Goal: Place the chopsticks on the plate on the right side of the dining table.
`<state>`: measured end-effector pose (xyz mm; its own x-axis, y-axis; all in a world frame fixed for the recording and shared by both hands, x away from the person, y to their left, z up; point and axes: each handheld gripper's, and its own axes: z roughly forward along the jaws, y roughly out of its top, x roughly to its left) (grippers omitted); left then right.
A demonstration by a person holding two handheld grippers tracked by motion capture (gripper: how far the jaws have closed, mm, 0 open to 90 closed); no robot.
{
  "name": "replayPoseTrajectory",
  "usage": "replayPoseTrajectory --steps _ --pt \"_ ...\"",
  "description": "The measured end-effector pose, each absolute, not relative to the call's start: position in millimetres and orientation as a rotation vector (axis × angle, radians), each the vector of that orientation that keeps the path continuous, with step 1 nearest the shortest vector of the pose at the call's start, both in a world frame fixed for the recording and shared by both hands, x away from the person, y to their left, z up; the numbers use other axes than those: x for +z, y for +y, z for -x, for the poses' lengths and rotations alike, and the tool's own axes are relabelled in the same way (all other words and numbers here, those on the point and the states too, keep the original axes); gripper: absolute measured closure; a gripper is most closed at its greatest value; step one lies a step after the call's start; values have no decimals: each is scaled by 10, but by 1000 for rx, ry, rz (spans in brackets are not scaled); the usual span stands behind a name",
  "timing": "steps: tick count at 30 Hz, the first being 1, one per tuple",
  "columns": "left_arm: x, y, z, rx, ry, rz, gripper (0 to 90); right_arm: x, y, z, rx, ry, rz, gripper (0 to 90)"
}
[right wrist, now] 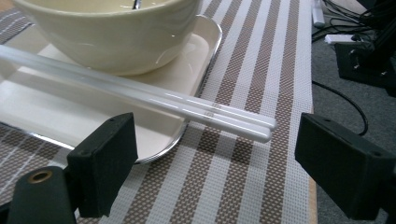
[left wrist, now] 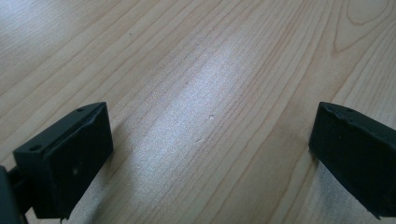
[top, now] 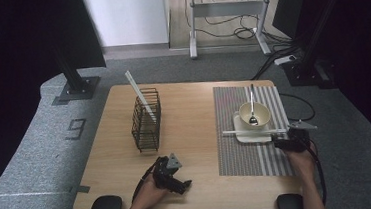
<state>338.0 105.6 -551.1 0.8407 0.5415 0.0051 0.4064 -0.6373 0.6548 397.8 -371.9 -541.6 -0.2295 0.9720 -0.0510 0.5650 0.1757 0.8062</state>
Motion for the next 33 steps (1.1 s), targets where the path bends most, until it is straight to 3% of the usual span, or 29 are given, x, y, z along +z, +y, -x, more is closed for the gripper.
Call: replayPoseTrajectory --steps 33 --pt "-5510 1047 -3379 258 684 -2349 0 -5528 -3710 -4111 894 1897 -1419 232"
